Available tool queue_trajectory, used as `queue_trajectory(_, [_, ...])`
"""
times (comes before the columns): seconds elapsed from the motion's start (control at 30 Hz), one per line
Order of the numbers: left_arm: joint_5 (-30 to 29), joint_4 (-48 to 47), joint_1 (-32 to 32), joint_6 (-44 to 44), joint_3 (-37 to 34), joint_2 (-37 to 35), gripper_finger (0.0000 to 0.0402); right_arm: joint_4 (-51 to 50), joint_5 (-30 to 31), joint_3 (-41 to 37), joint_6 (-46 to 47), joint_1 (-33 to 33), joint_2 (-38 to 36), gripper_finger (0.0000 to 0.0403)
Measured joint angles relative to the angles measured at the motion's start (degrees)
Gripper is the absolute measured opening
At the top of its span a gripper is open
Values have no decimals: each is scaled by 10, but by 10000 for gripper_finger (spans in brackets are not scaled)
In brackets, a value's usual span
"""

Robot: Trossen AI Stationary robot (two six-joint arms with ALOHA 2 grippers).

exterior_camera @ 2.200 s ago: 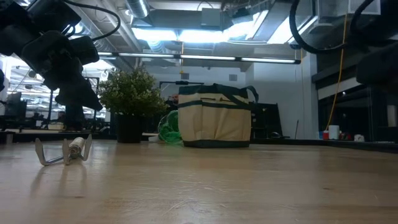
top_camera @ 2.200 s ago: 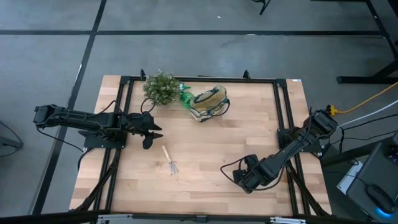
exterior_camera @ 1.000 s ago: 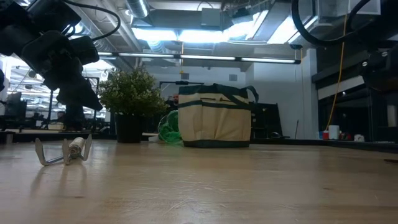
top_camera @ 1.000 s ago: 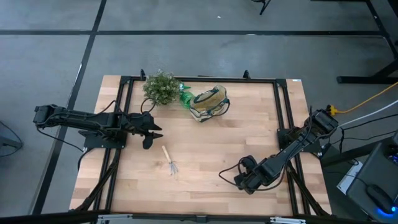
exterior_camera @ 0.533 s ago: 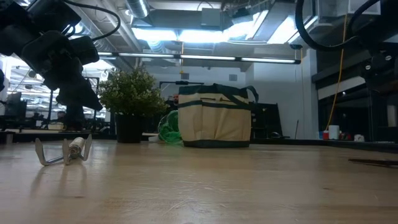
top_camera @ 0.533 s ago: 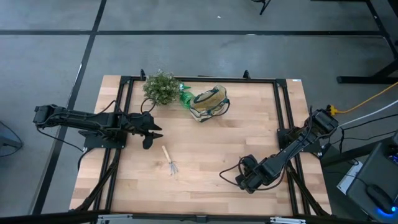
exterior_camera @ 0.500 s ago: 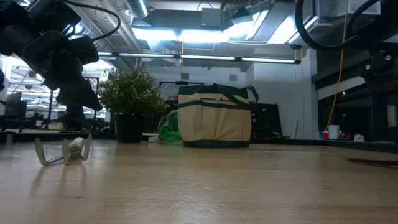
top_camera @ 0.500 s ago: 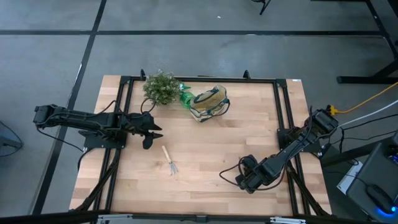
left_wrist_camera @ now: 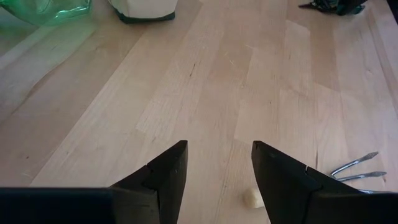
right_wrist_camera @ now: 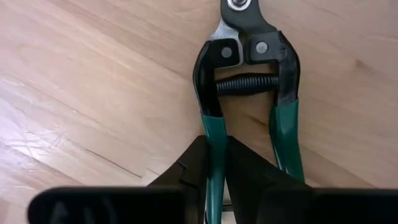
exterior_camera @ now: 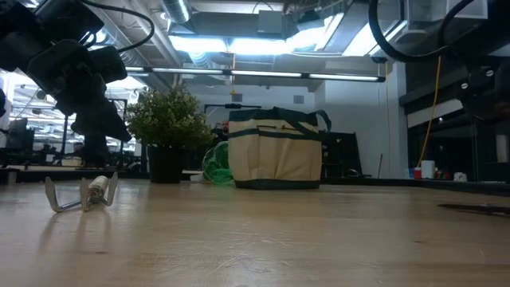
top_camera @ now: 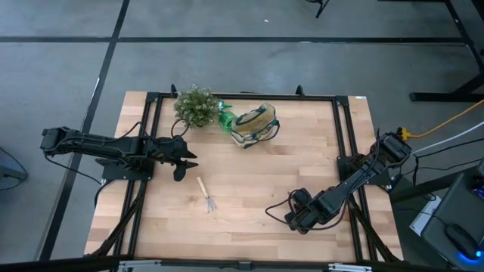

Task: Pick & Place Garden tools in Gardening bag
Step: Put the fruit pruner into the gardening bag

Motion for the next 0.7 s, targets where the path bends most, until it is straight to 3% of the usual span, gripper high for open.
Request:
queue_trajectory(0.47, [0, 0, 0, 0, 0, 0, 174, 111, 18, -1, -2, 0, 3, 42])
queue_trajectory(0.7, [0, 0, 0, 0, 0, 0, 174, 240, 98, 0, -18, -1, 4, 41])
